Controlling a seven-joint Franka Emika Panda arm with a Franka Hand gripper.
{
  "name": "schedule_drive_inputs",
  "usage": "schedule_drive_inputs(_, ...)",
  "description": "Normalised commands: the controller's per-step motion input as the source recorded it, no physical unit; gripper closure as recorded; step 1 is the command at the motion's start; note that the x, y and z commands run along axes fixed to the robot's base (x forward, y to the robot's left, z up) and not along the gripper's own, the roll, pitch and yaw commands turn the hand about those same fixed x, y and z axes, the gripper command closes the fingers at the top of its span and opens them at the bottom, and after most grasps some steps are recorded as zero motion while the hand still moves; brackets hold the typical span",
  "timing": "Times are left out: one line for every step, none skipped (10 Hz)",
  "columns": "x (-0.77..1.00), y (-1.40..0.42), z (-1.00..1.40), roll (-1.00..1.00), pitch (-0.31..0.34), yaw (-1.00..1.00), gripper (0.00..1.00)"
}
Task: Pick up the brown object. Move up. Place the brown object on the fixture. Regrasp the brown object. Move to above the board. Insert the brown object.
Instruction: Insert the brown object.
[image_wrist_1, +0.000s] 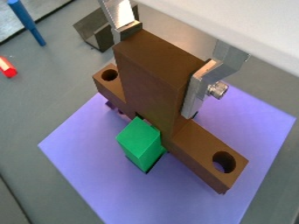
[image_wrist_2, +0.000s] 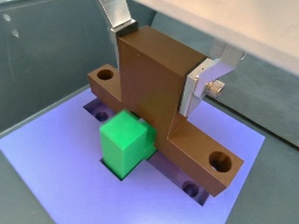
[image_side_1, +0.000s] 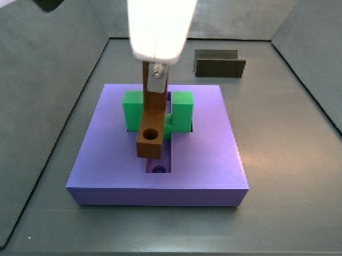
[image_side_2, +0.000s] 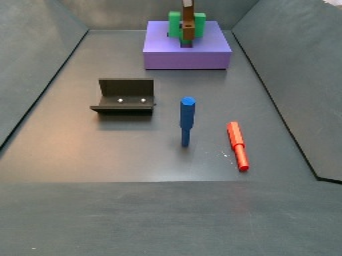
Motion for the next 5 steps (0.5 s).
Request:
schedule_drive_inputs(-0.01,0.00,-0.25,0.03,-0.064,0.05,1.00)
schedule_drive_inputs(0.00,-0.02,-0.27,0.05,-0.063,0.02,1.00)
schedule_drive_inputs(0.09,-0.13,-0.11,0.02,-0.011,0.00,1.00)
schedule_drive_inputs(0.05,-0.06,-0.18,0.04,-0.007,0.00,1.00)
schedule_drive_inputs(0.00,-0.03,-0.20,0.09,0.000,0.00,1.00)
